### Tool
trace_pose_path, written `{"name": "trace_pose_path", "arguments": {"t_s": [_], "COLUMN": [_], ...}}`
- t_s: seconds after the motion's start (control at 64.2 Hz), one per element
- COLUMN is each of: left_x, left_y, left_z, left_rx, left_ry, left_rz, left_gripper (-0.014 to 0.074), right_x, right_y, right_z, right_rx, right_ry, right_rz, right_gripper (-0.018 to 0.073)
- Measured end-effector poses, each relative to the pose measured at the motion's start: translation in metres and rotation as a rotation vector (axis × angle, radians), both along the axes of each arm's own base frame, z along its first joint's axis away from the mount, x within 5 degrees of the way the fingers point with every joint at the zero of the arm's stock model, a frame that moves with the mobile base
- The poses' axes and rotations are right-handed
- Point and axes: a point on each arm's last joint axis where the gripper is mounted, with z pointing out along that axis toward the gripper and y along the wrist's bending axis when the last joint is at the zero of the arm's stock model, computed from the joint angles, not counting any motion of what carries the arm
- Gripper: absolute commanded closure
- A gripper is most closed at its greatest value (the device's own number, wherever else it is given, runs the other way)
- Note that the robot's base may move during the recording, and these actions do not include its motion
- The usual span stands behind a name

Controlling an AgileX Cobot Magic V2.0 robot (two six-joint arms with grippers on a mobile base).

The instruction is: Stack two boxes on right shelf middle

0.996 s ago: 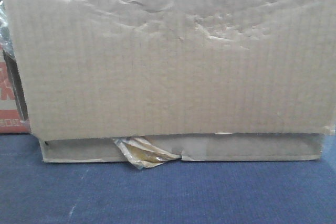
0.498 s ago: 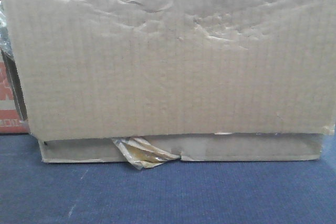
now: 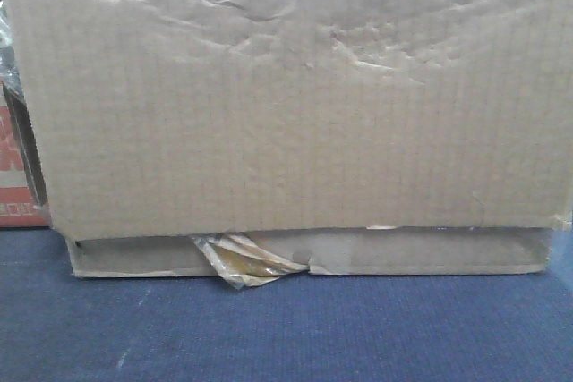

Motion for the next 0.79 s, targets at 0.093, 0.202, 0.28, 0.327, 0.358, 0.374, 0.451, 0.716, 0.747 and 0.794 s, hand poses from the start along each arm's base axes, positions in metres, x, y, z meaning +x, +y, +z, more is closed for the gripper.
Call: {"name": "trace_pose_path", "arguments": {"t_s": [0.093, 0.202, 0.28, 0.327, 0.358, 0.374, 0.451, 0.716, 0.747, 0.794], "left_x": [0.015, 0.028, 0.035, 0.037, 0.039, 0.04, 0.041, 0.041, 0.041, 0.041], "left_y": [0.003, 0.006, 0.007, 0.007, 0.008, 0.008, 0.008, 0.008, 0.008, 0.009], "left_z": [-0.02, -0.039, -0.051, -0.056, -0.059, -0.06, -0.064, -0.065, -0.065, -0.065], "left_rx": [-0.007, -0.014, -0.019, -0.021, -0.023, -0.024, -0.025, -0.025, -0.026, -0.02], "left_ry": [0.044, 0.087, 0.115, 0.129, 0.137, 0.142, 0.152, 0.16, 0.165, 0.169], "left_rz": [0.0, 0.0, -0.001, -0.002, -0.002, -0.002, -0.003, -0.005, -0.005, -0.006], "left_gripper": [0.0015, 0.0015, 0.0015, 0.0015, 0.0015, 0.0015, 0.0022, 0.0549, 0.0638, 0.0706], "right_x": [0.0, 0.0, 0.0, 0.0, 0.0, 0.0, 0.0, 0.0, 0.0, 0.0], "right_y": [0.0, 0.0, 0.0, 0.0, 0.0, 0.0, 0.0, 0.0, 0.0, 0.0], "right_z": [0.0, 0.0, 0.0, 0.0, 0.0, 0.0, 0.0, 0.0, 0.0, 0.0], "right_rx": [0.002, 0.002, 0.002, 0.002, 0.002, 0.002, 0.002, 0.002, 0.002, 0.002], "right_ry": [0.0, 0.0, 0.0, 0.0, 0.0, 0.0, 0.0, 0.0, 0.0, 0.0], "right_rz": [0.0, 0.0, 0.0, 0.0, 0.0, 0.0, 0.0, 0.0, 0.0, 0.0], "right_gripper": [-0.001, -0.001, -0.001, -0.001, -0.001, -0.001, -0.001, -0.001, -0.001, -0.001]}}
